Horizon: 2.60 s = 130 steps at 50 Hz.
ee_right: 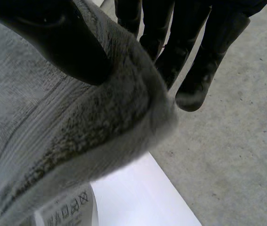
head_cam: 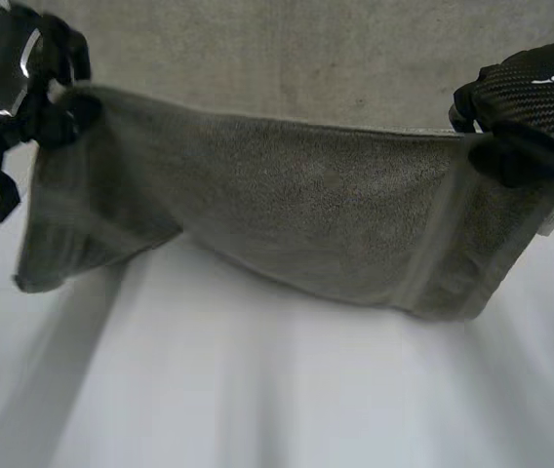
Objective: Fold the towel.
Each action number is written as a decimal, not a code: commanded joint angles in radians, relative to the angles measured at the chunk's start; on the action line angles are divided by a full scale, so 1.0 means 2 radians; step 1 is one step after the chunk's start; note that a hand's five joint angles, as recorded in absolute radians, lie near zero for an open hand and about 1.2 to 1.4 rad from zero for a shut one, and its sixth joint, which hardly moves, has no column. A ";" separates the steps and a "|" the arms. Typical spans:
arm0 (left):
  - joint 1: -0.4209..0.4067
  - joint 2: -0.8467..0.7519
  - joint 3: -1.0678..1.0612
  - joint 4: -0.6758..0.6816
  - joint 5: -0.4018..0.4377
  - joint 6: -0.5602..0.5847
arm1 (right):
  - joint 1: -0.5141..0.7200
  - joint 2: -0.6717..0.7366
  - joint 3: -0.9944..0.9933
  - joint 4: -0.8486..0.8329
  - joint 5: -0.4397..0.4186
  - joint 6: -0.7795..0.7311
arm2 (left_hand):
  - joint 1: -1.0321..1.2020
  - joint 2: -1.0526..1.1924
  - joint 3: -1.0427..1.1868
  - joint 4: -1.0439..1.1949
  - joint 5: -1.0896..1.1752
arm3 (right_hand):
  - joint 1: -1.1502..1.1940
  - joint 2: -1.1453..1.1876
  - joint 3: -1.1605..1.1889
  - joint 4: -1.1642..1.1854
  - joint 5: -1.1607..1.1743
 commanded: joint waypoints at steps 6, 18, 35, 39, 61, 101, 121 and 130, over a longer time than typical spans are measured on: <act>0.001 0.007 -0.035 0.006 0.067 0.005 | 0.000 0.013 0.006 0.057 0.008 -0.088 | 0.022 0.018 0.008 0.019 0.016 | 0.033 0.028 0.026 0.033 0.021; 0.021 -0.124 -0.047 -0.016 0.089 0.123 | 0.005 0.055 0.033 0.035 0.012 -0.095 | 0.022 0.018 0.008 0.019 0.016 | 0.033 0.028 0.026 0.033 0.021; 0.040 -0.171 -0.059 -0.095 0.085 0.169 | 0.005 0.062 0.041 0.006 0.012 -0.073 | 0.022 0.018 0.008 0.019 0.016 | 0.033 0.028 0.026 0.033 0.021; 0.040 -0.171 -0.060 -0.096 0.080 0.164 | 0.005 0.062 0.041 0.005 0.012 -0.072 | 0.022 0.018 0.008 0.019 0.016 | 0.033 0.028 0.026 0.033 0.021; 0.044 -0.089 0.006 -0.104 -0.027 0.170 | -0.002 0.032 0.010 -0.015 0.021 0.001 | 0.022 0.018 0.008 0.019 0.016 | 0.033 0.028 0.026 0.033 0.021; -0.034 -0.234 0.454 -0.123 -0.015 0.188 | 0.074 0.096 -0.118 -0.504 0.116 0.116 | 0.022 0.018 0.008 0.019 0.016 | 0.033 0.028 0.026 0.033 0.021; -0.015 -0.153 0.204 -0.030 0.013 0.126 | 0.064 0.145 -0.098 -0.293 0.075 0.084 | 0.022 0.018 0.008 0.019 0.016 | 0.033 0.028 0.026 0.033 0.021; 0.023 -0.146 -0.017 0.062 0.083 0.160 | 0.064 0.155 0.040 -0.278 0.052 0.001 | 0.022 0.018 0.008 0.019 0.016 | 0.033 0.028 0.026 0.033 0.021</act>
